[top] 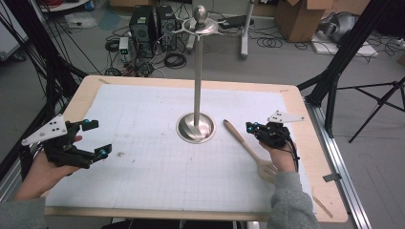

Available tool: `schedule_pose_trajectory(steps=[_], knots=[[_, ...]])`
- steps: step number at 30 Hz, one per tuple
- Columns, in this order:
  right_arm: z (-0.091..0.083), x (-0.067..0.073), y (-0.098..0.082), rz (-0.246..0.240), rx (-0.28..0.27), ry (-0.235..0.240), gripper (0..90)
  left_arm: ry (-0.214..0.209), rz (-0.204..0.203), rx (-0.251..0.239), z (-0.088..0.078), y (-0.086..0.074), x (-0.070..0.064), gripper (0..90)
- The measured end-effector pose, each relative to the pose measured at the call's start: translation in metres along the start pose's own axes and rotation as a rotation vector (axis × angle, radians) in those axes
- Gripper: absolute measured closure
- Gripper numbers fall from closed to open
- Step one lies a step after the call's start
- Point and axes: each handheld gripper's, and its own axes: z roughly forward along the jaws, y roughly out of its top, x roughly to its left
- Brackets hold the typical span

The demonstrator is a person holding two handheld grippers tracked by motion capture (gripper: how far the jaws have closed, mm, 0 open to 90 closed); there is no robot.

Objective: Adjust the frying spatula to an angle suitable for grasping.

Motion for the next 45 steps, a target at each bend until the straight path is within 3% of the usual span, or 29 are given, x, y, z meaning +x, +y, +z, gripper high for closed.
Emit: schedule_pose_trajectory(steps=[6, 15, 22, 29, 33, 34, 45], knots=[[0.011, 0.003, 0.006, -0.008, 0.035, -0.004, 89.8, 0.004, -0.001, 0.005, -0.001, -0.002, 0.0, 1.8], [0.027, 0.002, 0.008, -0.063, 0.087, -0.008, 89.8, 0.007, 0.001, 0.014, -0.002, -0.004, -0.001, 1.9], [0.036, -0.006, 0.002, -0.035, 0.119, -0.004, 89.9, 0.01, -0.002, 0.022, -0.002, -0.006, 0.0, 1.8], [0.046, -0.013, -0.006, -0.023, 0.19, -0.016, 90.0, 0.013, -0.004, 0.024, -0.002, -0.007, 0.0, 1.8], [0.051, -0.012, -0.007, -0.045, 0.208, -0.019, 90.0, 0.016, -0.007, 0.026, -0.003, -0.008, 0.0, 1.8], [0.054, -0.012, -0.007, -0.055, 0.233, -0.023, 90.0, 0.017, -0.007, 0.028, -0.003, -0.008, 0.0, 1.8], [0.06, -0.018, -0.011, -0.045, 0.262, -0.035, 90.0, 0.016, -0.009, 0.043, -0.001, -0.011, 0.0, 1.8]])
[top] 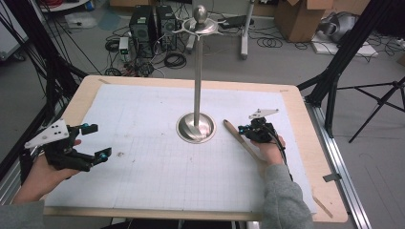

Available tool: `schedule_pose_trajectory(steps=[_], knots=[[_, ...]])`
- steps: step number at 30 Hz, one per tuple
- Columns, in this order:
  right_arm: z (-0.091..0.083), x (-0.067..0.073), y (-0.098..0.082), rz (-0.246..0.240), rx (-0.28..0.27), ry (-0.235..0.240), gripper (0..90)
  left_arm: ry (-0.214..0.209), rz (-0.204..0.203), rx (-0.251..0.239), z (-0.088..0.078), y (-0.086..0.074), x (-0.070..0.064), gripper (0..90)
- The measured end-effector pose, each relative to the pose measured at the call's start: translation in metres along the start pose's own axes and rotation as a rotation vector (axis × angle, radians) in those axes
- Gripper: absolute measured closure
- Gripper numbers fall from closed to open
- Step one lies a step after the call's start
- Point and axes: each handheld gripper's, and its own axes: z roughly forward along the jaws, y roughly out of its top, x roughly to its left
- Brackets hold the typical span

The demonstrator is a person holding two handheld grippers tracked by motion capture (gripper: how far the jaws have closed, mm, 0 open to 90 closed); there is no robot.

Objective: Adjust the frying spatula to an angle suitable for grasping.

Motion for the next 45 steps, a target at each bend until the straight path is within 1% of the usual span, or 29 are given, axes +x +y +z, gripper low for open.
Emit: schedule_pose_trajectory(steps=[4, 7, 8, 9, 10, 14, 16, 18, 23, 25, 30, 31, 33, 36, 37, 38, 39, 41, 43, 45], knots=[[0.001, -0.001, -0.001, 0.014, 0.006, -0.001, 90.0, 0.001, -0.001, 0.004, 0.001, -0.001, 0.0, 1.8], [0.003, -0.002, -0.002, 0.002, 0.023, -0.007, 90.0, 0.004, -0.005, 0.009, 0.001, -0.002, 0.0, 1.9], [0.004, -0.002, -0.002, -0.001, 0.026, -0.006, 90.0, 0.011, 0.0, 0.012, 0.002, -0.003, 0.0, 1.9], [0.004, -0.002, -0.003, -0.004, 0.029, -0.005, 90.0, 0.024, 0.017, 0.013, 0.001, -0.003, 0.0, 1.9], [0.005, -0.002, -0.003, -0.006, 0.031, -0.004, 90.0, 0.031, 0.021, 0.009, 0.001, -0.003, 0.0, 2.0], [0.007, -0.001, -0.003, -0.015, 0.039, -0.01, 90.0, 0.033, 0.019, -0.005, -0.002, -0.002, 0.001, 2.6], [0.008, -0.001, -0.003, -0.017, 0.048, -0.015, 90.0, 0.026, 0.016, -0.008, -0.002, -0.002, 0.001, 2.6], [0.01, -0.001, -0.003, -0.024, 0.056, -0.017, 90.0, 0.023, 0.01, -0.006, -0.002, -0.002, 0.001, 2.6], [0.011, -0.001, -0.003, -0.036, 0.067, -0.018, 90.0, 0.013, 0.012, 0.005, 0.0, -0.003, 0.001, 2.6], [0.011, 0.0, -0.003, -0.034, 0.069, -0.018, 90.0, 0.012, 0.012, 0.006, 0.0, -0.003, 0.001, 2.6], [0.011, 0.002, -0.002, -0.042, 0.067, -0.002, 90.0, 0.015, 0.009, 0.005, -0.001, -0.004, 0.001, 2.6], [0.012, 0.002, -0.002, -0.05, 0.063, 0.001, 90.0, 0.015, 0.009, 0.005, -0.001, -0.004, 0.001, 2.6], [0.012, 0.003, -0.002, -0.05, 0.068, 0.003, 90.0, 0.017, 0.007, 0.006, -0.001, -0.004, 0.001, 2.6], [0.013, 0.005, -0.002, -0.057, 0.073, 0.025, 90.0, 0.016, 0.006, 0.006, -0.001, -0.004, 0.002, 2.6], [0.013, 0.005, -0.002, -0.057, 0.073, 0.025, 90.0, 0.016, 0.006, 0.006, -0.001, -0.004, 0.002, 2.6], [0.014, 0.006, -0.002, -0.067, 0.076, 0.035, 90.0, 0.017, 0.006, 0.008, -0.001, -0.004, 0.002, 2.6], [0.015, 0.008, -0.001, -0.089, 0.085, 0.044, 90.0, 0.019, 0.006, 0.008, -0.001, -0.004, 0.002, 2.6], [0.015, 0.011, 0.0, -0.096, 0.092, 0.052, 90.0, 0.018, 0.005, 0.006, -0.001, -0.004, 0.002, 2.6], [0.015, 0.013, 0.0, -0.113, 0.095, 0.065, 90.0, 0.02, 0.005, 0.006, -0.002, -0.004, 0.002, 2.6], [0.015, 0.014, 0.001, -0.128, 0.102, 0.059, 90.0, 0.018, 0.007, 0.007, -0.001, -0.004, 0.002, 2.6]])
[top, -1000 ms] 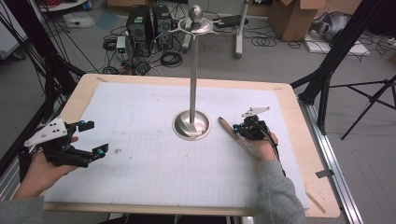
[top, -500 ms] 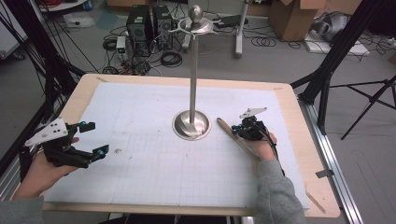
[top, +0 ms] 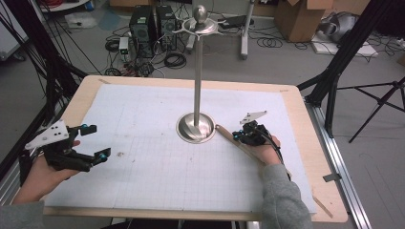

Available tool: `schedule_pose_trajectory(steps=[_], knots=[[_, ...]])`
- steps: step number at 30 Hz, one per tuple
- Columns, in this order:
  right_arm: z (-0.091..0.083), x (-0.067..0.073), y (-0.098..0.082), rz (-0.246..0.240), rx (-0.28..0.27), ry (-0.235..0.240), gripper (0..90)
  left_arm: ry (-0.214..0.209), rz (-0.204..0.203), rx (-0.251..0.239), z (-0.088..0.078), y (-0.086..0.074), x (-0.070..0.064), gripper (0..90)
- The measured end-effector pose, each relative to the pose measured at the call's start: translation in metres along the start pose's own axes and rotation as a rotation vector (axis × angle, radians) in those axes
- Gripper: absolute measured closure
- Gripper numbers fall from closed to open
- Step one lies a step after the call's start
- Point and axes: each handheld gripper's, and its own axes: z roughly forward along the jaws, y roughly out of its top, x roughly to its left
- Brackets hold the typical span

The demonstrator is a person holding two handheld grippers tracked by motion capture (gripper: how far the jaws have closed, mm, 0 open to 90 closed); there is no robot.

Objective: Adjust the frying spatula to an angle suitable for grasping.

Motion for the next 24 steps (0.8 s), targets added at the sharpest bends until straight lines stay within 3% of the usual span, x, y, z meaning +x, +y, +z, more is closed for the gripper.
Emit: schedule_pose_trajectory(steps=[5, 6, 8, 11, 16, 24], knots=[[-0.007, 0.0, 0.002, -0.001, -0.023, -0.023, 90.0, -0.003, 0.001, 0.001, 0.001, 0.0, -0.001, 2.6], [-0.016, 0.001, 0.003, 0.005, -0.056, -0.022, 90.0, -0.003, 0.002, 0.0, 0.002, 0.001, -0.001, 2.6], [-0.02, 0.002, 0.003, 0.004, -0.063, -0.018, 90.0, -0.005, 0.003, -0.001, 0.002, 0.001, -0.001, 2.6], [-0.039, 0.015, 0.007, -0.026, -0.1, -0.004, 90.0, -0.011, 0.004, -0.008, 0.003, 0.003, -0.001, 2.6], [-0.051, 0.026, 0.007, -0.055, -0.079, -0.007, 90.0, -0.022, 0.006, -0.009, 0.007, 0.004, -0.001, 2.6], [-0.069, 0.033, -0.013, 0.003, -0.094, 0.037, 90.0, -0.043, 0.004, -0.005, 0.015, 0.006, -0.001, 2.6]])
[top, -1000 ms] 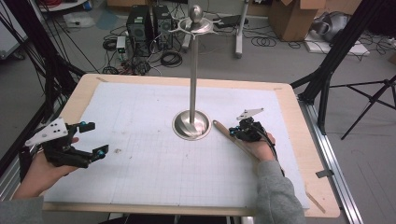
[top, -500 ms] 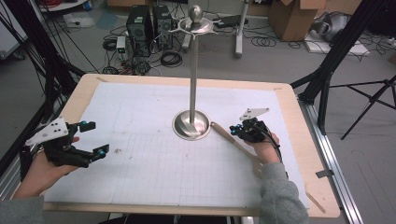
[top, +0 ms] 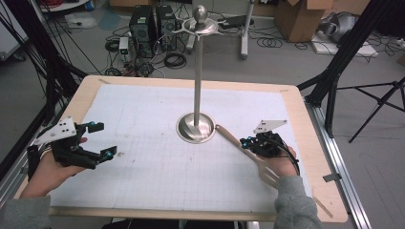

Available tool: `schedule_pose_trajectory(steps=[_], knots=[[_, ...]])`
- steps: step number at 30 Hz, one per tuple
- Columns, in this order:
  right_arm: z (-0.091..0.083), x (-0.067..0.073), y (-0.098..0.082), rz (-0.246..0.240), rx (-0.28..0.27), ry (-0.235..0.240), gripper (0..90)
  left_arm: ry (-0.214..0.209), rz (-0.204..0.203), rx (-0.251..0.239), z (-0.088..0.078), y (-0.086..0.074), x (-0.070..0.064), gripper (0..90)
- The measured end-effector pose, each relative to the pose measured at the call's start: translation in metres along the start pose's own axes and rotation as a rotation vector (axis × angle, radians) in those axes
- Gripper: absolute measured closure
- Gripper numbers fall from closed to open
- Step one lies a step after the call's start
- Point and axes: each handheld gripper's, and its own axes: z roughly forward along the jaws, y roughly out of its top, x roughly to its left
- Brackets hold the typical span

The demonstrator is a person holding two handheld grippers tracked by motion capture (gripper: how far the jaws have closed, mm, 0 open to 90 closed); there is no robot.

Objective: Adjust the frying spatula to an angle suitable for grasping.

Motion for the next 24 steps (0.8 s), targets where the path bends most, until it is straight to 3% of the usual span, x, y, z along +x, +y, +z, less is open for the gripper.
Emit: schedule_pose_trajectory(steps=[9, 24], knots=[[-0.004, 0.004, -0.017, 0.012, 0.078, 0.017, 90.0, -0.019, 0.006, 0.006, 0.009, 0.001, 0.002, 2.6], [-0.004, 0.007, -0.02, 0.003, 0.145, 0.018, 90.0, -0.02, -0.001, 0.012, 0.011, -0.001, 0.004, 2.6]])
